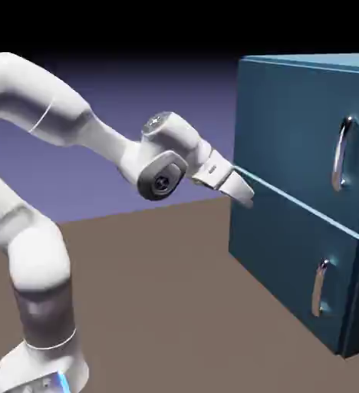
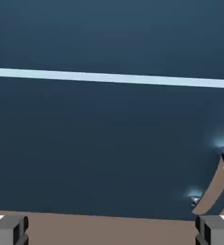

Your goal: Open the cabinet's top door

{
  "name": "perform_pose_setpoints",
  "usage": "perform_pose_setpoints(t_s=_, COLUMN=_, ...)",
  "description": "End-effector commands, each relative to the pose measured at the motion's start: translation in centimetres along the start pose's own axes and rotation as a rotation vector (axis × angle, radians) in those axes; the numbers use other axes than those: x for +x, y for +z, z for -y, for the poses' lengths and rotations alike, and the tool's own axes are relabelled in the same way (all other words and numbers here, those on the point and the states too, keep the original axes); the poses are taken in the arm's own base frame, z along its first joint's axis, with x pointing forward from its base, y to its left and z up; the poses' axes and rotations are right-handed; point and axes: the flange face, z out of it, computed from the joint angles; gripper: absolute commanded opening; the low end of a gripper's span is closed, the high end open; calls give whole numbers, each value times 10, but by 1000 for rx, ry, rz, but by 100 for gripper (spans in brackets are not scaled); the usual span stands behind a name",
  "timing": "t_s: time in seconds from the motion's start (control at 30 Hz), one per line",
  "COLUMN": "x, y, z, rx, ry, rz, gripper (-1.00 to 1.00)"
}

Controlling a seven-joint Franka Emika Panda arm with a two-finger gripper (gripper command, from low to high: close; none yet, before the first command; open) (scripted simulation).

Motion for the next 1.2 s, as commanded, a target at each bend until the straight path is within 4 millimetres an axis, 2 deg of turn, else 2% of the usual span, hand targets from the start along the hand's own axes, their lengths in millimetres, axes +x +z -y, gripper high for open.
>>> perform_pose_setpoints(t_s=0.0, x=3, y=-4, z=5, rx=12, ry=-6, rz=-9, gripper=0)
perform_pose_setpoints(t_s=0.27, x=22, y=-39, z=40, rx=106, ry=-44, rz=-82, gripper=0)
perform_pose_setpoints(t_s=0.57, x=43, y=-74, z=60, rx=204, ry=-65, rz=-173, gripper=0)
perform_pose_setpoints(t_s=0.87, x=66, y=-97, z=61, rx=291, ry=-63, rz=-266, gripper=0)
perform_pose_setpoints(t_s=1.17, x=92, y=-103, z=47, rx=369, ry=-43, rz=-355, gripper=0)
